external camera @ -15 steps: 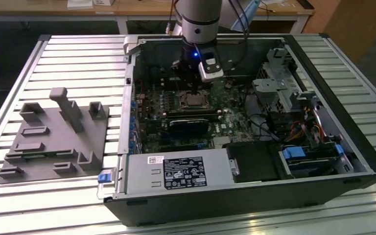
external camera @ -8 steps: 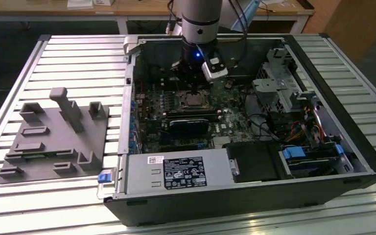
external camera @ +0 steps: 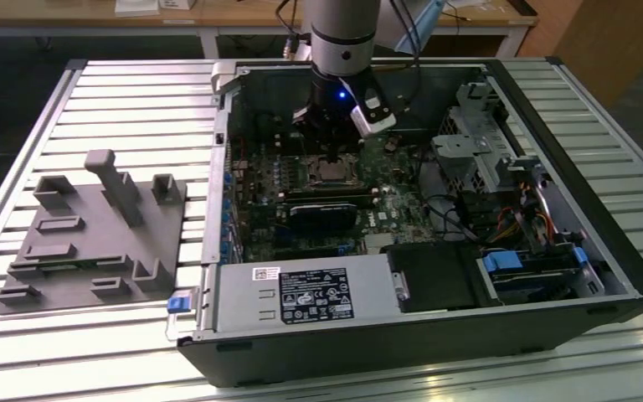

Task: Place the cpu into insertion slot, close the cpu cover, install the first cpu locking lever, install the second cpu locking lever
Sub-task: 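Close the cpu cover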

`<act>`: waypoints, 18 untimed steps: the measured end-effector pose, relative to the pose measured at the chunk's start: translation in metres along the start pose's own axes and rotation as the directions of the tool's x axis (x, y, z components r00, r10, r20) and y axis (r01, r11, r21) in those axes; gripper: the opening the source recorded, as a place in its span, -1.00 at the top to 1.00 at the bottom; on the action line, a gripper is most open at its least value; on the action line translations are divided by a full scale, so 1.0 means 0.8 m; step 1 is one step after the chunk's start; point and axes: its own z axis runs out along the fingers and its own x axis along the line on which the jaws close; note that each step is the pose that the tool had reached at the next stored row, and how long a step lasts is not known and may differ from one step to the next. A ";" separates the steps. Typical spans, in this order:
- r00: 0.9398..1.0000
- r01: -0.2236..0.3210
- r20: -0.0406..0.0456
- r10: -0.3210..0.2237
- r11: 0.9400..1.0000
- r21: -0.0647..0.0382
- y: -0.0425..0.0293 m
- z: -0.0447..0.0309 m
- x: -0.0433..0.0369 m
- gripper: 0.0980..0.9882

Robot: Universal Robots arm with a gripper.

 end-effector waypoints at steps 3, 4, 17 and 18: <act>1.000 0.002 0.000 -0.002 1.000 0.003 -0.0016 0.0008 0.000 0.98; 1.000 0.002 0.000 -0.002 1.000 0.004 -0.0020 0.0011 0.001 0.98; 1.000 -0.015 0.001 0.015 1.000 0.005 -0.0059 0.0082 0.016 0.98; 1.000 -0.016 0.001 0.016 1.000 0.005 -0.0065 0.0088 0.017 0.98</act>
